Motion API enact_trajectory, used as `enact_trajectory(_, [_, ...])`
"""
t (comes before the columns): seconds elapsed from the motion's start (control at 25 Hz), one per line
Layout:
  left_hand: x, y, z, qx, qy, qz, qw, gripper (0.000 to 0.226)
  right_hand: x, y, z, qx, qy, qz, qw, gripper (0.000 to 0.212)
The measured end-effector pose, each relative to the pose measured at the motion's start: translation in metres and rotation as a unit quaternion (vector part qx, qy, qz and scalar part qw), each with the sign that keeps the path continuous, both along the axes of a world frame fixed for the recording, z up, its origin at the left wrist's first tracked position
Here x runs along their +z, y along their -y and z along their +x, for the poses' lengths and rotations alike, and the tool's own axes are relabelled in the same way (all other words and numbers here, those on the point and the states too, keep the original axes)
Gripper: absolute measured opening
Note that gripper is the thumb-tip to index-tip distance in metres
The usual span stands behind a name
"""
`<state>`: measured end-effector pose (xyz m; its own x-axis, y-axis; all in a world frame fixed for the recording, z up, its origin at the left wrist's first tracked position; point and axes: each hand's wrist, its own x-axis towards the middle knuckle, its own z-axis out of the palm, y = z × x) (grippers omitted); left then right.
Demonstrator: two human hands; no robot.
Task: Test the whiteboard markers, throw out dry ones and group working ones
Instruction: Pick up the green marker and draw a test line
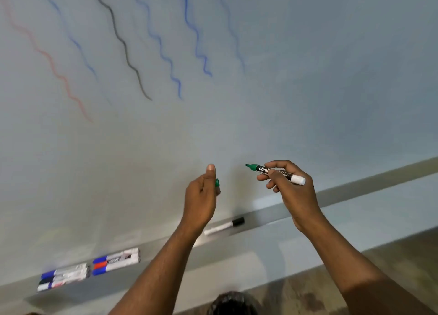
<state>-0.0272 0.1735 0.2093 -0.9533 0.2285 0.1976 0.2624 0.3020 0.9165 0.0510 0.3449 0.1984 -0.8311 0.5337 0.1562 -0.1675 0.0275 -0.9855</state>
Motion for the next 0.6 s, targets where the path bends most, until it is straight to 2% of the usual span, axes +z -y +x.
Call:
enact_trajectory(0.12, [-0.052,0.016,0.012,0.034,0.167,0.025,0.985,0.055,-0.036,0.022,0.015,0.051,0.03,-0.094,0.994,0.017])
enact_trajectory(0.2, [-0.079,0.026,0.021,0.05,0.234,0.045,0.97,0.049,-0.057,0.039,0.025,0.088,0.056,-0.136,0.985,0.021])
enact_trajectory(0.32, [-0.105,0.038,0.043,0.04,0.263,0.022,0.964,0.047,-0.082,0.062,0.037,0.141,0.097,-0.136,0.976,0.023])
enact_trajectory(0.44, [-0.116,0.045,0.058,0.04,0.268,-0.003,0.963,0.05,-0.094,0.074,0.04,0.153,0.12,-0.139,0.971,0.023])
enact_trajectory(0.6, [-0.123,0.054,0.061,0.061,0.301,0.032,0.951,0.045,-0.102,0.081,0.039,0.17,0.126,-0.144,0.967,0.022])
